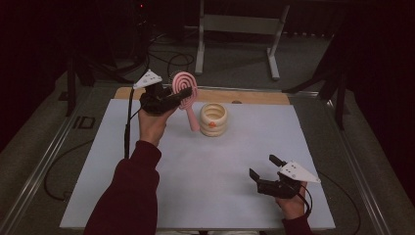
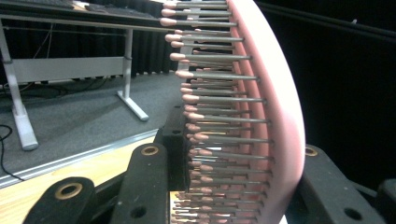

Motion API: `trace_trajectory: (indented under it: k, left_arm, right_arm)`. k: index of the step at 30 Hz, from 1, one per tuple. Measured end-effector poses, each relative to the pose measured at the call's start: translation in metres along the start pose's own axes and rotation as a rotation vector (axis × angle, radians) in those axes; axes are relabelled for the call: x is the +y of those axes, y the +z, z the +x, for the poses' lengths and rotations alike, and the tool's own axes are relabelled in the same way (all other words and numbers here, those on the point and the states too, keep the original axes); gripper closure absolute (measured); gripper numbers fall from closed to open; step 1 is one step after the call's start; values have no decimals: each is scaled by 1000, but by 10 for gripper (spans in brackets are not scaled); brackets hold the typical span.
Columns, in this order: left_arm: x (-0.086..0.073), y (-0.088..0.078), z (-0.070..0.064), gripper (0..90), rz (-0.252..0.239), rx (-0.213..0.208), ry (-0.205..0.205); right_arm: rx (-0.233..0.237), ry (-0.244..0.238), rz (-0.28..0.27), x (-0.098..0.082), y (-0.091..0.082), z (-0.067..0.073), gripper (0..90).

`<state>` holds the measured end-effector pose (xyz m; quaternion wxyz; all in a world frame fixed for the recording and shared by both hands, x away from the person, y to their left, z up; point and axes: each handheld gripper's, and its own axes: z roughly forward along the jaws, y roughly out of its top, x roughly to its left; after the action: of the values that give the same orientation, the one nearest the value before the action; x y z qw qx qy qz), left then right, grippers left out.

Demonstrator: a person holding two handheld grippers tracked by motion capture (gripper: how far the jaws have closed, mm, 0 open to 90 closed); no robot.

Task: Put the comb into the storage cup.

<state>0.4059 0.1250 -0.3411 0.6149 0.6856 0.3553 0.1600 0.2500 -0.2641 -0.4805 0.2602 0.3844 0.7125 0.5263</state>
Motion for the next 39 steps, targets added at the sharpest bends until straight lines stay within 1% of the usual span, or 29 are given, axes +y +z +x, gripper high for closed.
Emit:
trace_trajectory:
  k: [12,19,23,27,30,33,39]
  left_arm:
    - [1,12,-1,647,-7,-4,-6]
    - [6,17,-1,647,-13,0,4]
    - [8,19,-1,647,-17,3,4]
    - [10,21,2,647,-17,15,1]
    - [10,22,3,647,-24,6,1]
    - [11,25,2,647,-24,7,2]
    - [13,30,2,647,-21,8,3]
  right_arm:
    - [-1,-1,-1,0,0,-1,92]
    - [-3,0,-2,0,-1,-2,92]
    - [1,4,-6,0,-1,-2,92]
    - [-6,7,-4,0,-1,-3,92]
    - [-3,9,-7,0,-1,-4,92]
    - [1,13,-4,-1,0,-3,92]
    - [4,7,1,-1,1,-3,92]
